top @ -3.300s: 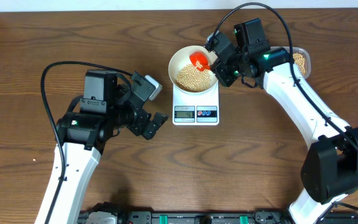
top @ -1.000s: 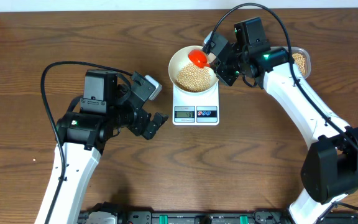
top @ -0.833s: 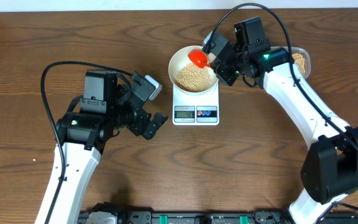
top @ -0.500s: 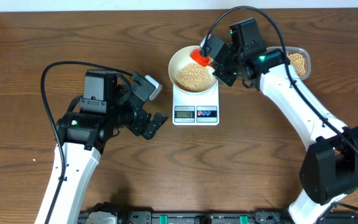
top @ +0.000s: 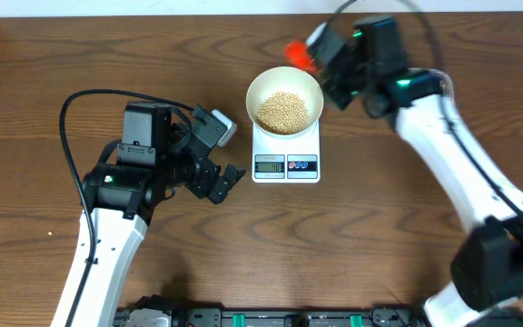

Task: Scoop item into bowl and weigh 50g on scale
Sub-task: 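Move the empty red scoop with the right gripper back to the tub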

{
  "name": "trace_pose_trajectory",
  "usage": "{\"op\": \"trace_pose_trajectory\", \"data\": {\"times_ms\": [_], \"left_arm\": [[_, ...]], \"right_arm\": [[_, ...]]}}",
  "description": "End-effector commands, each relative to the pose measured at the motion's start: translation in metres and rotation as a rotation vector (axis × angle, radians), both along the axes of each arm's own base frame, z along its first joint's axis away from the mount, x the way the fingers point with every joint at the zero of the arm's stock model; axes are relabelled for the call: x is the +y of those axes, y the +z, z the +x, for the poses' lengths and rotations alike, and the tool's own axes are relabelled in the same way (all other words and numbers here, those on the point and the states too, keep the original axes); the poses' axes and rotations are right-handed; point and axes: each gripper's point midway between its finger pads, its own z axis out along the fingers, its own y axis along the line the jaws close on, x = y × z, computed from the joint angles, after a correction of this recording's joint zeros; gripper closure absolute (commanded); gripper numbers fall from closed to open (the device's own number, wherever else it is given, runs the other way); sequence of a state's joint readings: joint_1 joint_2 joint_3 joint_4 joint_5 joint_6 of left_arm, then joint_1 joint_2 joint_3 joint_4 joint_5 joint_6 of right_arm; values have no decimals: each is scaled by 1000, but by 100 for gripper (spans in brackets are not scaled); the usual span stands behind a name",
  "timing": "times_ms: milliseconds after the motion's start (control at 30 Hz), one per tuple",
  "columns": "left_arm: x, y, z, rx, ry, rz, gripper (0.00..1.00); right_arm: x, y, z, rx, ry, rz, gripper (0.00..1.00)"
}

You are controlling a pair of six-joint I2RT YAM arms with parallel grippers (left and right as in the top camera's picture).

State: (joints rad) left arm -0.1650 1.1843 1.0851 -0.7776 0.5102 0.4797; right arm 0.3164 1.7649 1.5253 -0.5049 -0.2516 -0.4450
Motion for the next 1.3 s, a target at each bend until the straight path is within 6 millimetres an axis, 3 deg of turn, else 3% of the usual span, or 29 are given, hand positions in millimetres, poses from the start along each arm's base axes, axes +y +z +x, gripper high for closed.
{"op": "trace_pose_trajectory", "data": {"times_ms": [0,100,167,300,500,933,1267], "left_arm": [[0,7,4,-29,-11,9,2],[0,7,4,-29,-11,9,2],[0,7,4,-29,-11,9,1],[0,7,4,-29,-11,9,1],[0,7,4,-29,-11,9,1],[0,7,4,-29,-11,9,1],[0,7,4,-29,-11,9,1]], "right_arm": [[-49,72,0,-51,-190,175,99],[-90,80,-4,-23,-306,204,99],[-118,74,-8,25,-389,212,99],[-166,47,-19,168,-549,227,99],[-209,5,-32,319,-682,173,99],[-230,-61,-28,462,-792,51,99],[-232,-82,-13,470,-801,58,99]]}}
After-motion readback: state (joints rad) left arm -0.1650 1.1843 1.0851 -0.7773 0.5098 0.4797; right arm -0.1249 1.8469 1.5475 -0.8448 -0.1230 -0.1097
